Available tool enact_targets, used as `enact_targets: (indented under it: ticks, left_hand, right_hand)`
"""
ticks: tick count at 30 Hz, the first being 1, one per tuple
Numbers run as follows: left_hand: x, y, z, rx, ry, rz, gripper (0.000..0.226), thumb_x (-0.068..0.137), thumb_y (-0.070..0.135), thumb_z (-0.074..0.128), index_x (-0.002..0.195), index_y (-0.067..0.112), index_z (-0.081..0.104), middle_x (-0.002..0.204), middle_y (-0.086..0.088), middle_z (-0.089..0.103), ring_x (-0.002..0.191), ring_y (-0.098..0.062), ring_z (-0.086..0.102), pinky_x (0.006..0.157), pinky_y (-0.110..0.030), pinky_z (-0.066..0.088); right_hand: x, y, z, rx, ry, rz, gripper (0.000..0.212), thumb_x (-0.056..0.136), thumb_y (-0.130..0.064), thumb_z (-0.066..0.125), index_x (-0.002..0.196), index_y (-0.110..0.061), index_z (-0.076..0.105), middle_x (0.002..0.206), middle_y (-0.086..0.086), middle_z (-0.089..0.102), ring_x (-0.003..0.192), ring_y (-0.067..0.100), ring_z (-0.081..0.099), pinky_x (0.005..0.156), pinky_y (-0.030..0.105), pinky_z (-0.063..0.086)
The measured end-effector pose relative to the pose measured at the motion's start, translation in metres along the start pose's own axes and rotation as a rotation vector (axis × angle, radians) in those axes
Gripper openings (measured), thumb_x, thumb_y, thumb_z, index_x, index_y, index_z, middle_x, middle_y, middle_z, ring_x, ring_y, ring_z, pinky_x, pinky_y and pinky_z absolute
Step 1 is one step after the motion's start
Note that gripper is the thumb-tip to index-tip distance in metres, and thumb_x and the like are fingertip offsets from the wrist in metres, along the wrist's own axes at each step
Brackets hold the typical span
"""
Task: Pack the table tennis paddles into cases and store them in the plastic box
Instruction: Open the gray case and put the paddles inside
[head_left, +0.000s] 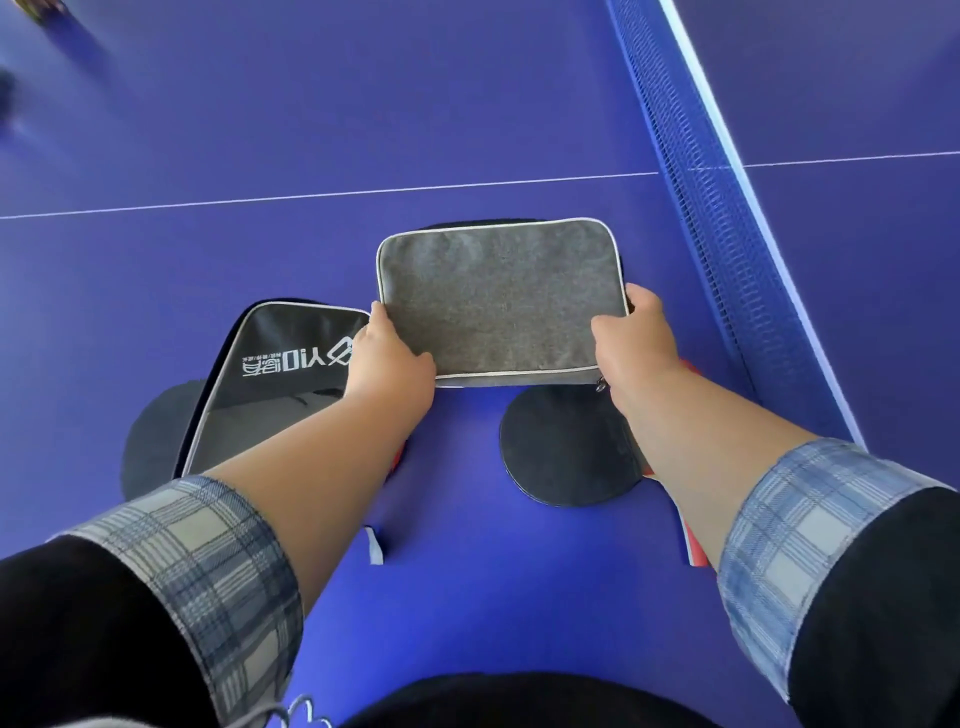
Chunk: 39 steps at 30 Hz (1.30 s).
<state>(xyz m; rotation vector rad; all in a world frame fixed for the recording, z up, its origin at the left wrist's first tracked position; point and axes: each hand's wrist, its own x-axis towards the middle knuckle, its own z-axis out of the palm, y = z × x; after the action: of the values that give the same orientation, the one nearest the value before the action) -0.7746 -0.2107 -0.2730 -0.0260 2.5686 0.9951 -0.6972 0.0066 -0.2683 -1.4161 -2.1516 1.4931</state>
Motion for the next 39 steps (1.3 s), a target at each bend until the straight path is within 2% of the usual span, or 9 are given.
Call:
enact_targets:
  ticks: [3, 7, 13, 20, 25, 29, 33, 36, 39]
  left_hand:
    - [-0.029, -0.012, -0.016, 0.013, -0.007, 0.051, 0.043, 0.084, 0.016, 0.064, 0.123, 0.014, 0.046, 0.124, -0.011, 0.056, 0.108, -0.031, 0.057, 0.088, -0.043, 0.051]
    - [-0.074, -0.039, -0.031, 0.03, -0.076, 0.089, 0.048, 0.087, 0.023, 0.067, 0.127, 0.012, 0.044, 0.126, -0.011, 0.055, 0.109, -0.03, 0.057, 0.09, -0.042, 0.05]
    - [-0.125, -0.077, -0.04, 0.104, -0.154, 0.158, 0.06, 0.086, 0.025, 0.071, 0.136, 0.011, 0.039, 0.125, -0.01, 0.054, 0.101, -0.029, 0.061, 0.062, -0.035, 0.053]
    - [-0.163, -0.1, -0.03, 0.191, -0.314, 0.231, 0.058, 0.086, 0.019, 0.069, 0.134, 0.013, 0.039, 0.124, -0.01, 0.05, 0.078, -0.033, 0.069, 0.059, -0.044, 0.062]
    - [-0.177, -0.112, -0.014, 0.251, -0.399, 0.27, 0.051, 0.079, 0.014, 0.064, 0.126, 0.019, 0.043, 0.117, -0.006, 0.05, 0.065, -0.031, 0.068, 0.048, -0.045, 0.06]
    - [-0.178, -0.12, -0.001, 0.263, -0.423, 0.229, 0.055, 0.071, 0.012, 0.055, 0.125, 0.023, 0.048, 0.101, 0.001, 0.057, 0.066, -0.032, 0.069, 0.051, -0.047, 0.061]
    - [-0.17, -0.114, 0.011, 0.333, -0.388, 0.195, 0.081, 0.075, 0.01, 0.053, 0.152, 0.027, 0.031, 0.122, -0.001, 0.054, 0.069, -0.034, 0.068, 0.052, -0.042, 0.061]
    - [-0.166, -0.111, 0.021, 0.437, -0.327, 0.177, 0.062, 0.078, 0.012, 0.056, 0.139, 0.018, 0.045, 0.122, -0.011, 0.058, 0.081, -0.04, 0.065, 0.065, -0.045, 0.06]
    - [-0.169, -0.111, 0.036, 0.525, -0.255, 0.093, 0.049, 0.08, 0.021, 0.066, 0.126, 0.016, 0.05, 0.119, -0.018, 0.058, 0.099, -0.043, 0.06, 0.085, -0.047, 0.054]
  right_hand:
    - [-0.041, 0.006, -0.011, 0.043, 0.03, 0.025, 0.04, 0.081, -0.006, 0.046, 0.102, -0.039, 0.051, 0.074, -0.007, 0.06, 0.053, 0.013, 0.052, 0.029, 0.015, 0.031]
    - [-0.098, 0.027, -0.024, 0.046, 0.092, 0.01, 0.037, 0.08, -0.003, 0.046, 0.107, -0.023, 0.062, 0.065, -0.003, 0.054, 0.037, 0.006, 0.047, 0.027, 0.013, 0.025]
    - [-0.174, 0.066, -0.042, 0.055, 0.09, 0.057, 0.038, 0.083, -0.005, 0.045, 0.106, -0.031, 0.058, 0.076, -0.006, 0.056, 0.058, 0.014, 0.048, 0.036, 0.016, 0.035]
    - [-0.246, 0.137, -0.054, 0.064, 0.155, 0.209, 0.042, 0.084, -0.005, 0.051, 0.12, -0.025, 0.06, 0.102, 0.005, 0.066, 0.089, 0.026, 0.063, 0.076, 0.037, 0.054]
    - [-0.278, 0.184, -0.063, 0.073, 0.108, 0.334, 0.03, 0.088, -0.008, 0.053, 0.108, -0.029, 0.055, 0.093, -0.002, 0.064, 0.079, 0.016, 0.059, 0.061, 0.03, 0.047]
    - [-0.29, 0.211, -0.065, 0.085, 0.046, 0.455, 0.027, 0.089, -0.015, 0.06, 0.112, -0.027, 0.052, 0.092, -0.005, 0.06, 0.081, 0.016, 0.058, 0.072, 0.036, 0.051]
    - [-0.292, 0.224, -0.068, 0.184, -0.084, 0.534, 0.028, 0.083, -0.016, 0.062, 0.11, -0.019, 0.059, 0.105, 0.007, 0.068, 0.098, 0.03, 0.066, 0.092, 0.052, 0.056]
    - [-0.29, 0.23, -0.075, 0.201, -0.222, 0.567, 0.027, 0.081, -0.013, 0.063, 0.108, -0.012, 0.065, 0.116, 0.018, 0.069, 0.106, 0.034, 0.067, 0.098, 0.057, 0.053]
    - [-0.284, 0.232, -0.088, 0.135, -0.413, 0.623, 0.039, 0.093, -0.005, 0.06, 0.13, 0.002, 0.053, 0.124, 0.029, 0.062, 0.118, 0.039, 0.061, 0.106, 0.046, 0.049]
